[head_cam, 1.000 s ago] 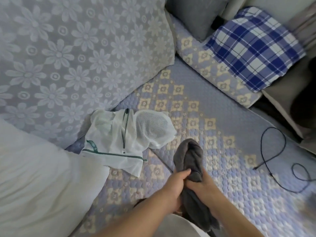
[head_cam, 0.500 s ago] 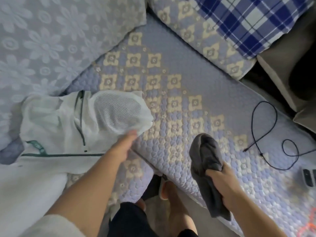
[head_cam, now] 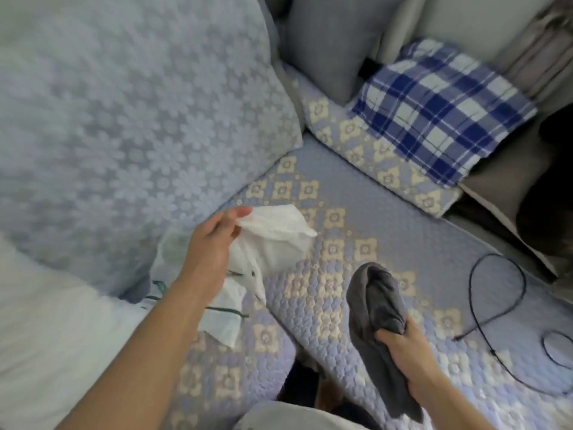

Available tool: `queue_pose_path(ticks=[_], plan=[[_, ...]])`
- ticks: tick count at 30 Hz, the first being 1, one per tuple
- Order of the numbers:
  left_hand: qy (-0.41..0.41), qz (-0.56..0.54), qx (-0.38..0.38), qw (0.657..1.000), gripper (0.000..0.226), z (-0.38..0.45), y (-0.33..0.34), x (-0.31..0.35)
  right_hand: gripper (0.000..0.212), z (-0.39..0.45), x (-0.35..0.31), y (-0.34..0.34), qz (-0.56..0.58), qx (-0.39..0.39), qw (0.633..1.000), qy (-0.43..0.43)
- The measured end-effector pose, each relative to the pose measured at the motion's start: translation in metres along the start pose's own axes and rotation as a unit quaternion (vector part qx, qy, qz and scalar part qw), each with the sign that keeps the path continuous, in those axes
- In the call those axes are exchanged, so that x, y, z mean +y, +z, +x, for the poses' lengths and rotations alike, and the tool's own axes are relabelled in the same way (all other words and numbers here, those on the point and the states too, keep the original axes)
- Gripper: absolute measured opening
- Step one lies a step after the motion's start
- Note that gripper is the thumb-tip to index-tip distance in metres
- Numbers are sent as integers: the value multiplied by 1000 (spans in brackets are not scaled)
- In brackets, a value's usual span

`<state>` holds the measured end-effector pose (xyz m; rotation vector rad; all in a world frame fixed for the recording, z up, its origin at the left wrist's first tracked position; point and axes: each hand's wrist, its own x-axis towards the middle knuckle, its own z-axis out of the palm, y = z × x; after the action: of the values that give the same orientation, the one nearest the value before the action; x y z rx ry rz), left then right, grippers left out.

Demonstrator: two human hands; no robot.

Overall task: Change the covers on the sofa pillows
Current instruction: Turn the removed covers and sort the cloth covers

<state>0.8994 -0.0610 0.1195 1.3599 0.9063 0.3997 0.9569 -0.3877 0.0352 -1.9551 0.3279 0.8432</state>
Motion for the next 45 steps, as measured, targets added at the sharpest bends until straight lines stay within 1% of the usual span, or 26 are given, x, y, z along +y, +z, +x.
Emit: queue_pose_path(ticks=[2,4,5,6,7,9,11,12,15,16,17,18,20,22,24,27,28,30,32,34,36,37,39,42,43,45], plan=[[32,8,-31,999,36,-11,-1,48,39,0,-24,-21,-34,-18,997,-62],[58,45,-27,997,46,-32,-1,84,43,-7,-53,-43,-37,-50,992,-113],[64,65,-24,996,47,-39,-1,94,49,-8,-63,-52,-35,-62,989,-128],[74,90,-15,993,45,-50,1,103,56,-10,-75,-62,-30,-84,986,-143],[83,113,-1,990,41,-61,4,110,58,-14,-87,-72,-28,-106,983,-149],[95,126,32,987,26,-81,11,117,48,-24,-107,-93,-30,-162,974,-157],[97,115,48,987,7,-97,18,122,51,-35,-118,-108,-61,-233,946,-219],[94,113,53,988,5,-104,23,124,56,-43,-123,-112,-79,-260,927,-257],[50,97,36,993,12,-121,34,130,79,-55,-133,-103,-129,-348,863,-343],[40,86,25,995,14,-129,38,134,82,-58,-138,-96,-145,-378,837,-367],[33,73,18,997,15,-136,42,140,79,-61,-146,-87,-163,-401,813,-390],[25,56,13,998,16,-141,45,146,72,-63,-154,-78,-178,-415,792,-411],[16,-3,11,1000,13,-146,46,158,65,-70,-168,-62,-209,-421,764,-442],[10,-92,8,996,9,-147,43,172,67,-73,-170,-48,-246,-422,744,-455],[2,-172,-6,985,4,-145,42,184,69,-74,-160,-36,-278,-432,738,-438],[-13,-250,-21,968,13,-140,48,194,69,-83,-137,-14,-279,-473,750,-369],[-21,-266,-29,963,18,-138,52,195,70,-85,-132,-6,-276,-481,747,-366],[-41,-289,-44,956,26,-132,61,194,70,-88,-129,3,-271,-472,752,-372],[-59,-307,-41,949,30,-125,69,193,68,-86,-132,7,-247,-461,776,-353],[-73,-327,-28,942,32,-117,79,192,67,-84,-134,8,-221,-468,803,-296],[-77,-342,-21,936,34,-113,85,191,68,-82,-130,16,-204,-476,817,-254],[-81,-347,-25,934,35,-112,90,191,66,-78,-127,22,-191,-464,831,-239],[-87,-354,-35,930,36,-111,101,191,58,-77,-126,38,-166,-428,864,-207],[-92,-366,-54,924,34,-111,114,195,50,-69,-138,53,-121,-345,909,-201],[-92,-367,-58,924,33,-110,115,198,48,-65,-143,48,-113,-324,916,-209],[-81,-356,-60,929,25,-103,107,206,46,-57,-150,25,-140,-314,912,-226]])
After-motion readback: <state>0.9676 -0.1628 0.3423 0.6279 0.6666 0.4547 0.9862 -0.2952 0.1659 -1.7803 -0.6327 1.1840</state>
